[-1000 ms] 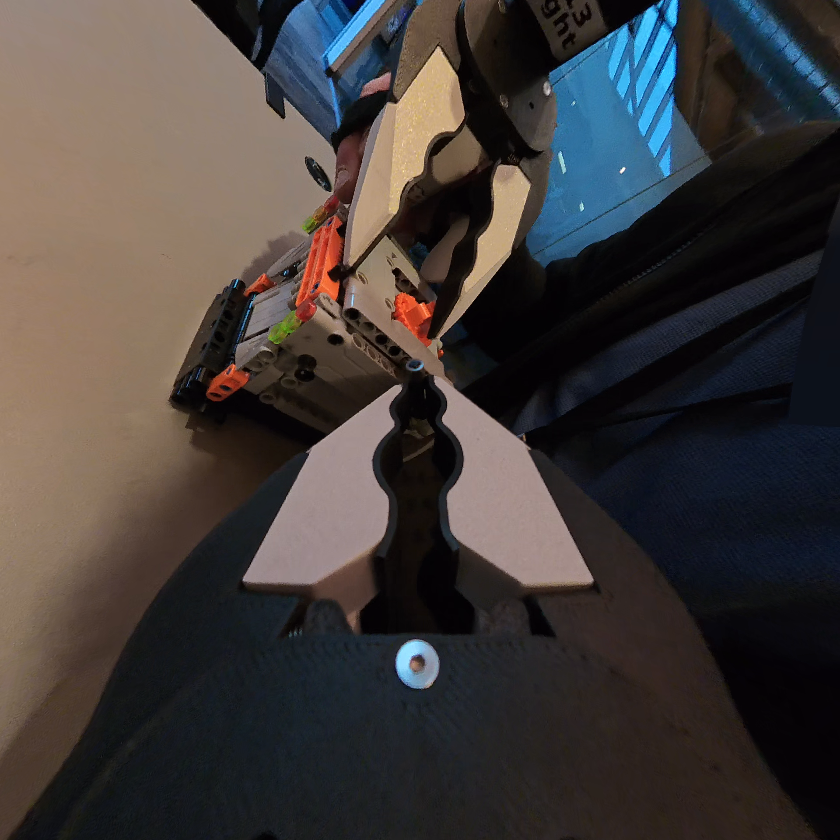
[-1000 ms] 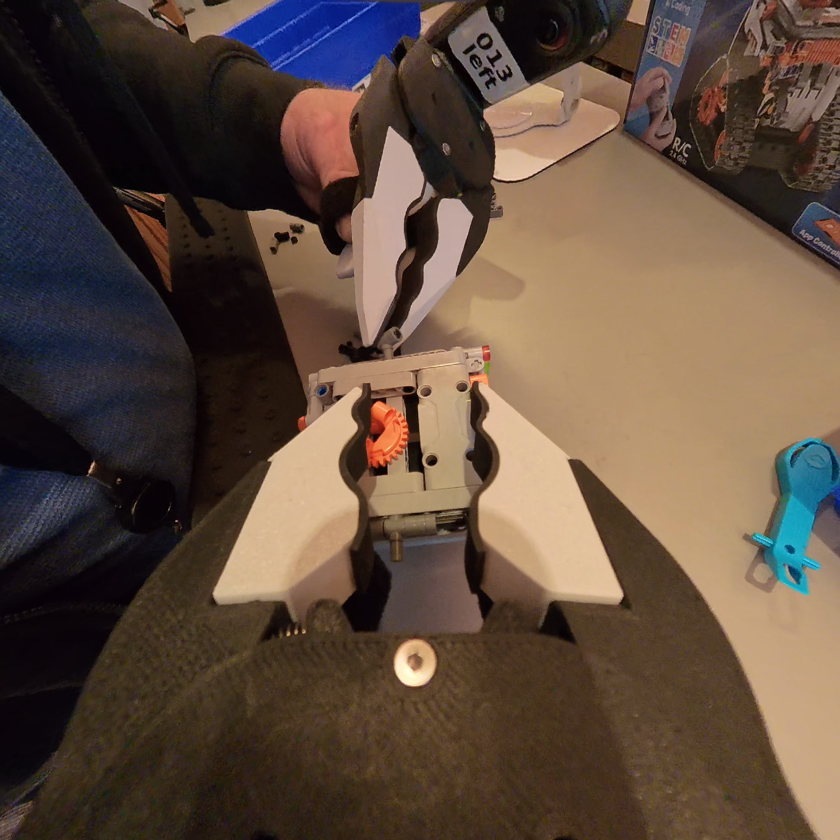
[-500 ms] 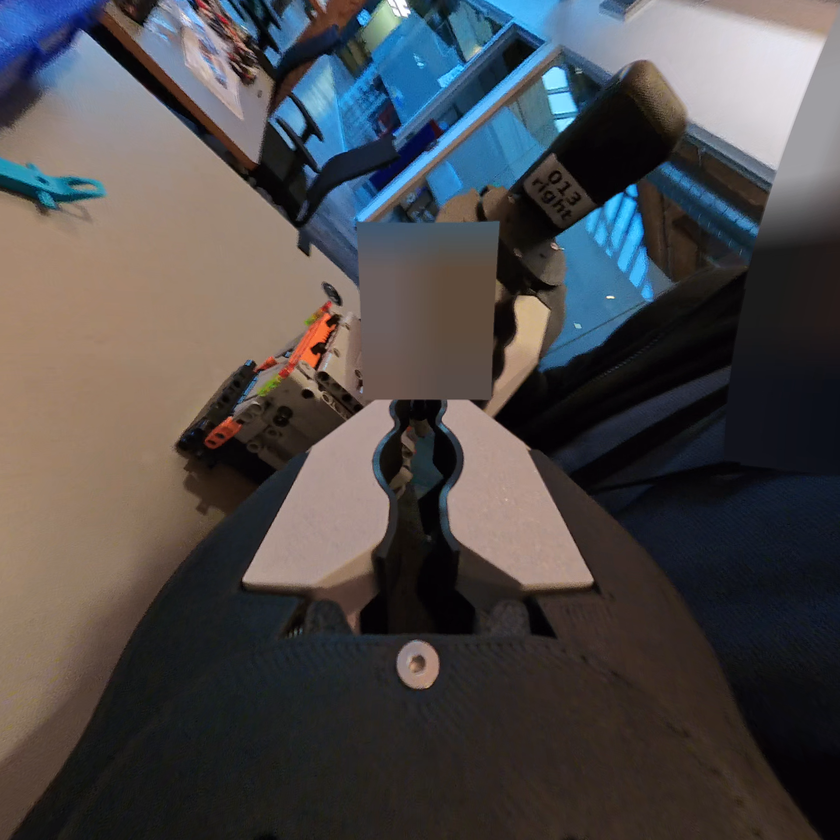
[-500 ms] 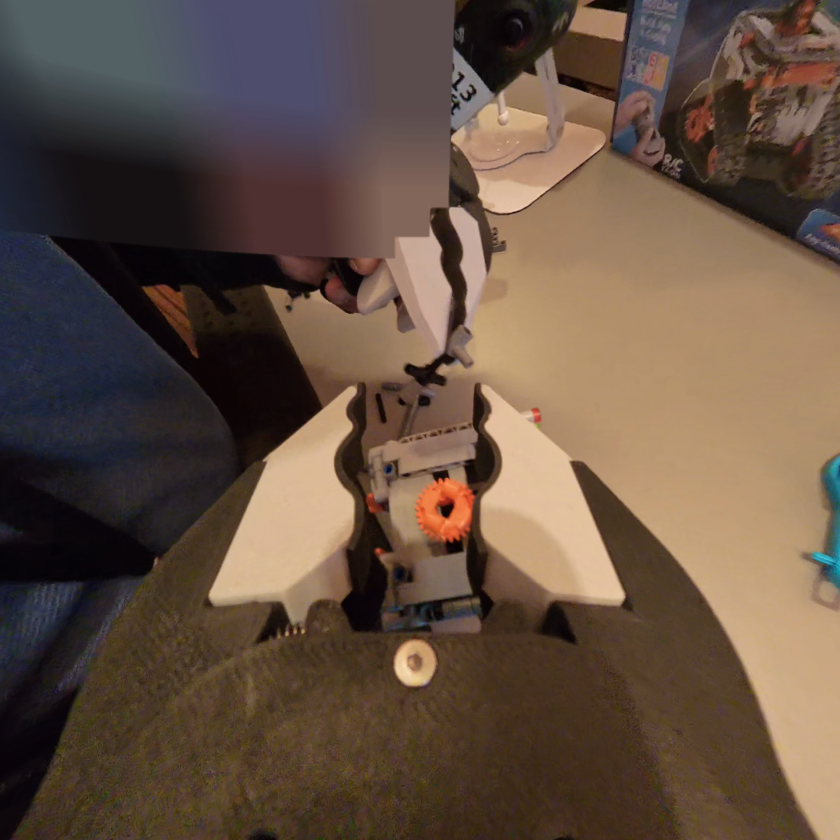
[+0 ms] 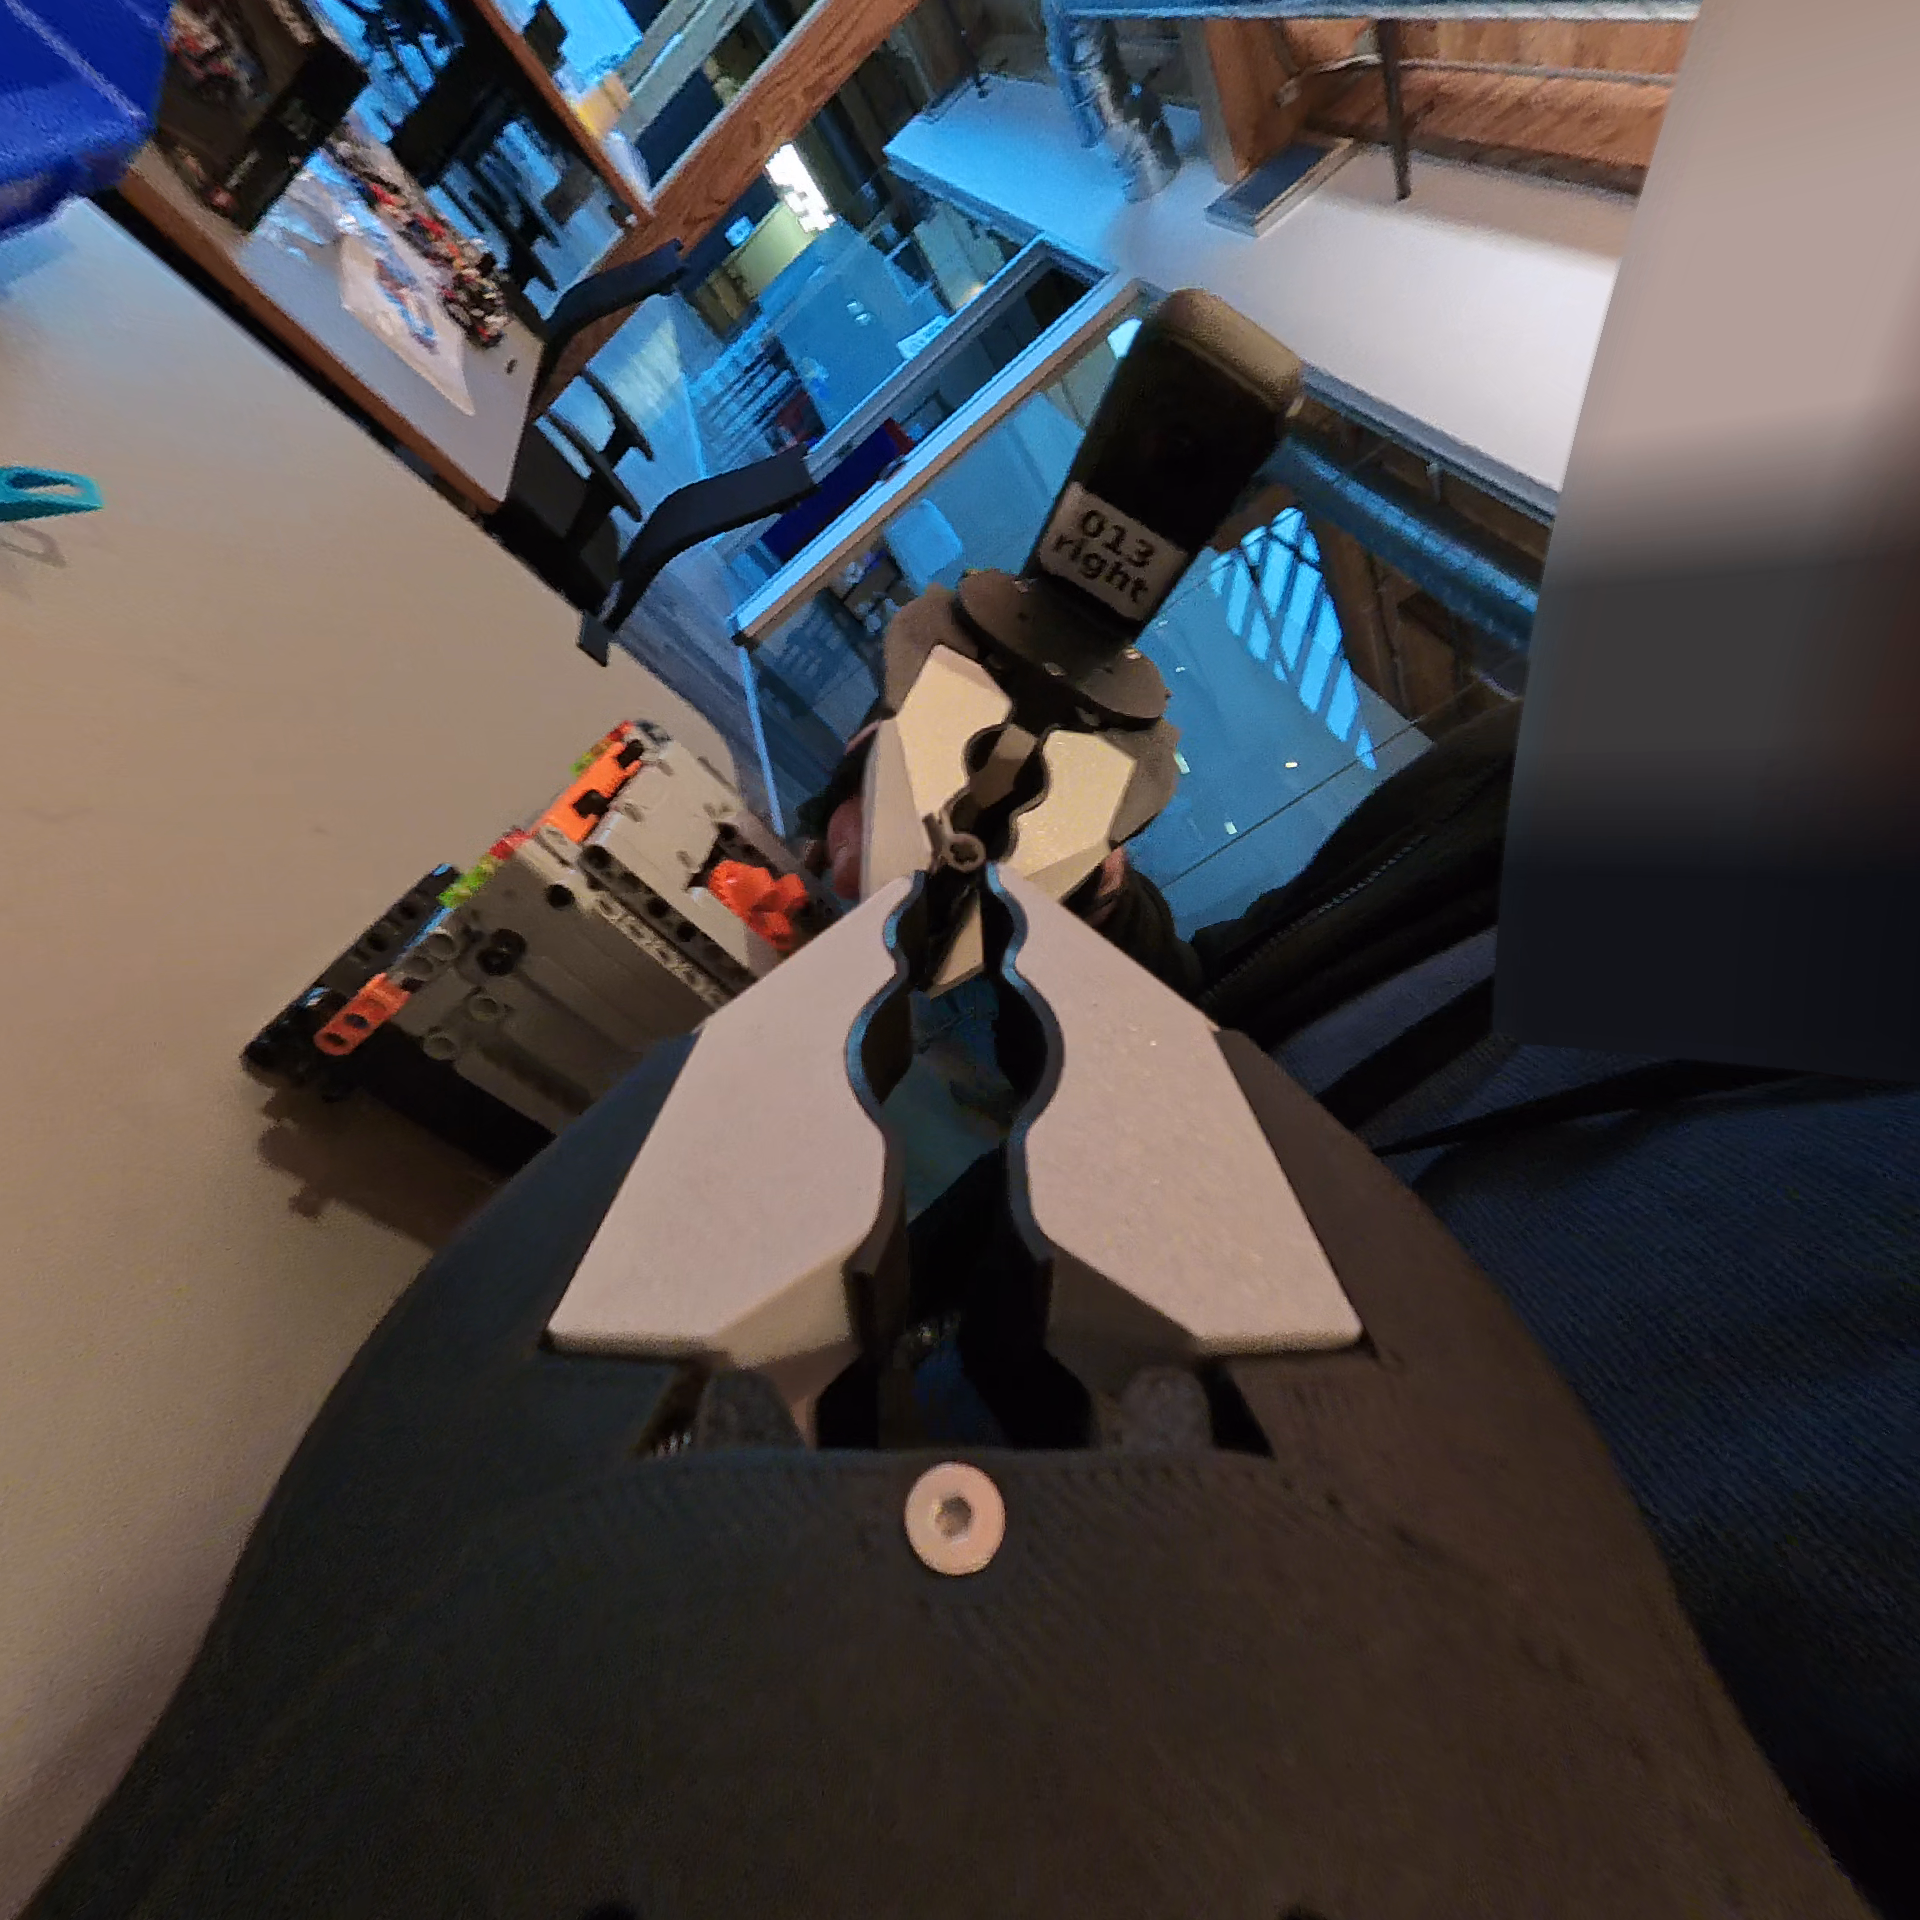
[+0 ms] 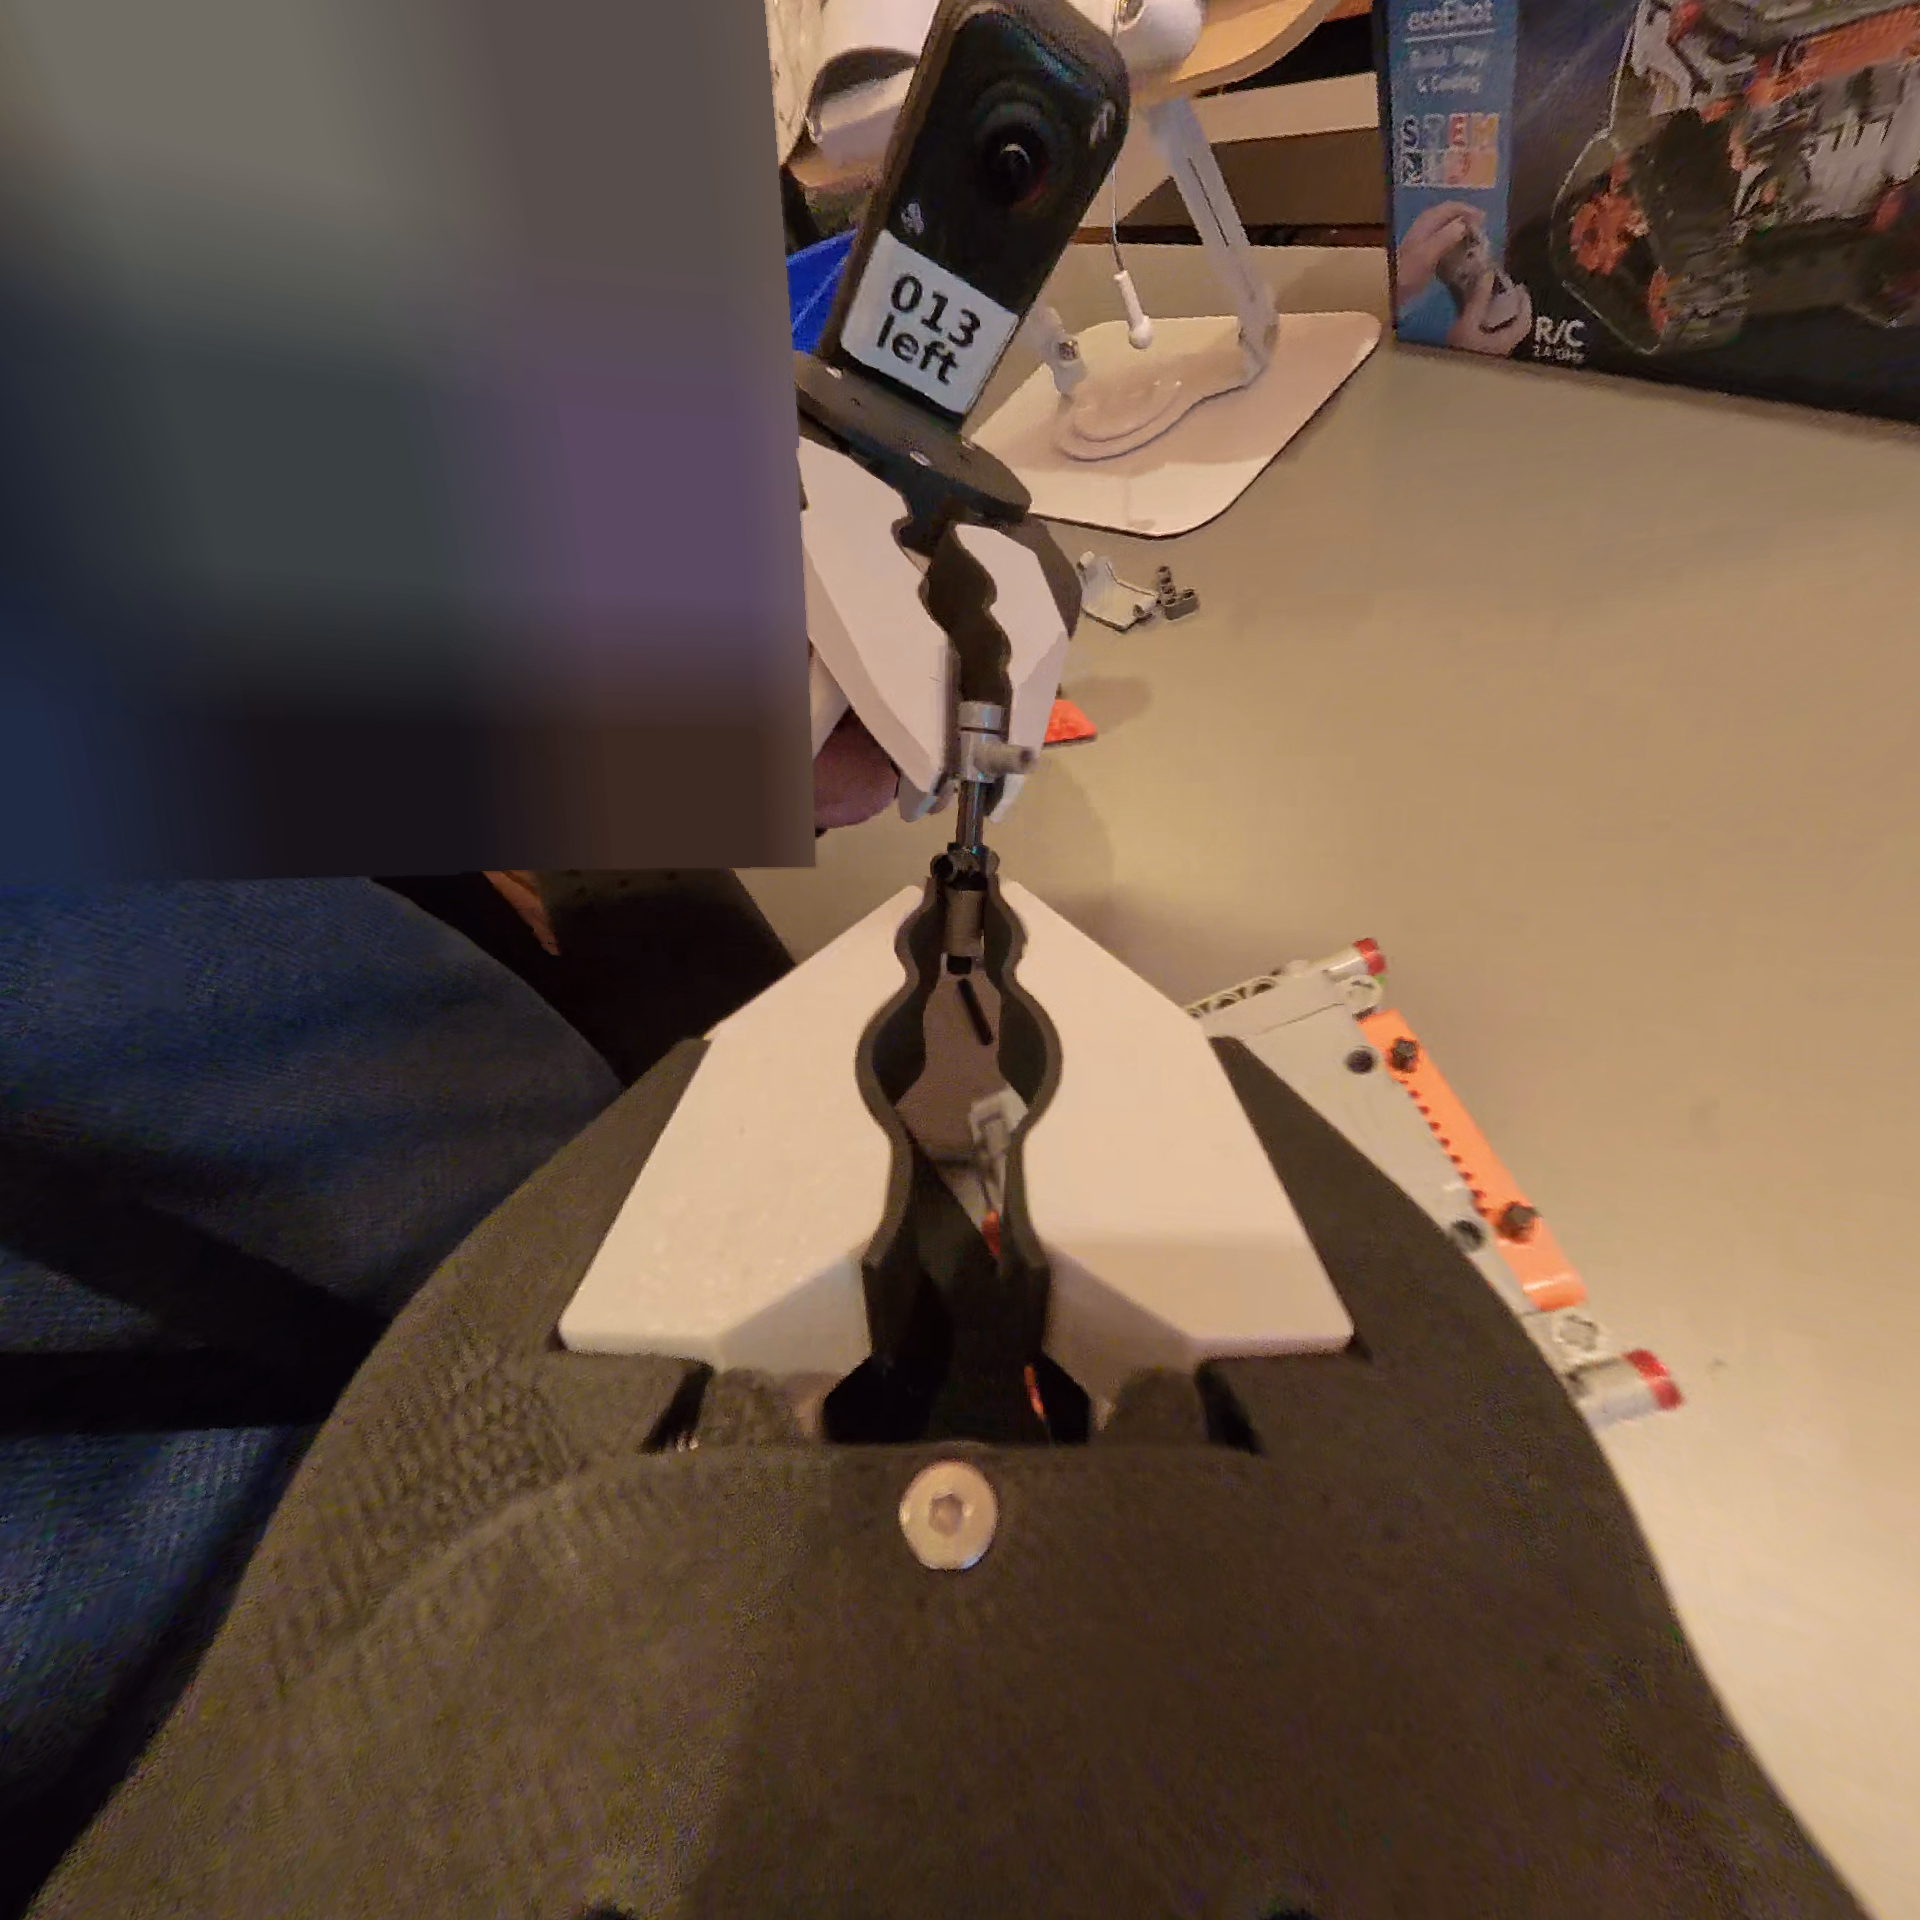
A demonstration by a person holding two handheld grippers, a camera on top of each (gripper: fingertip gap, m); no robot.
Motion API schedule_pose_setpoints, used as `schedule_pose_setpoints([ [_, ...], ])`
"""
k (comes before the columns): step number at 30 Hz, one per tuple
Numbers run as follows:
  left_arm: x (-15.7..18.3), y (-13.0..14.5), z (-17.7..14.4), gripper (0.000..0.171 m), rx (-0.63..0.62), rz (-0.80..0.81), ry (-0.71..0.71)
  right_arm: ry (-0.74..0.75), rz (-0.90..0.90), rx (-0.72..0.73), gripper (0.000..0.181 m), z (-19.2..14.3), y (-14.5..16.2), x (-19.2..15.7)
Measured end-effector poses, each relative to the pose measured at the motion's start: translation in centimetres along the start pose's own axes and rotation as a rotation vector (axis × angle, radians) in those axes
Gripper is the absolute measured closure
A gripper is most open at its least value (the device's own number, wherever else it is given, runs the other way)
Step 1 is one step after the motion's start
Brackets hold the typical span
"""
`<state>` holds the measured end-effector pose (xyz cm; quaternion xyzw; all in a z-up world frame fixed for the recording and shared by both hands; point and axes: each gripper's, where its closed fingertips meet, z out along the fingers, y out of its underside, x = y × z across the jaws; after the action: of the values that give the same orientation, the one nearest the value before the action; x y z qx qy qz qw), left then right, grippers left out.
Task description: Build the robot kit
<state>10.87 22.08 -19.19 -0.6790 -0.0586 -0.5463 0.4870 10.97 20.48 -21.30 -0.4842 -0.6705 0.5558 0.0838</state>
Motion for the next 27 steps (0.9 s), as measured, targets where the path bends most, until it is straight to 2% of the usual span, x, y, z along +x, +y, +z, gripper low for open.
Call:
schedule_pose_setpoints([
  [3,0.7,0.7,-0.4,0.157,0.001,0.018,0.025,0.003,0.023,0.007,0.177,0.4,0.4,-0.9],
  [9,1.2,2.2,-1.6,0.151,0.040,-0.010,0.065,0.031,0.071,0.017,0.177,1.5,1.2,-2.2],
  [13,1.1,3.4,-2.6,0.154,0.060,-0.053,0.095,0.056,0.096,0.010,0.177,2.7,2.0,-2.9],
  [19,0.7,4.8,-3.5,0.167,0.047,-0.051,0.099,0.069,0.153,0.014,0.176,4.1,2.8,-3.7],
  [23,0.4,5.2,-4.0,0.168,0.042,-0.072,0.108,0.096,0.176,0.036,0.176,4.6,3.0,-3.7],
  [25,0.0,5.1,-4.2,0.168,0.032,-0.055,0.080,0.127,0.177,0.041,0.162,4.7,3.0,-3.5],
  [27,-1.0,4.9,-4.6,0.168,0.015,-0.047,0.039,0.166,0.152,0.037,0.156,4.2,2.8,-3.2],
])
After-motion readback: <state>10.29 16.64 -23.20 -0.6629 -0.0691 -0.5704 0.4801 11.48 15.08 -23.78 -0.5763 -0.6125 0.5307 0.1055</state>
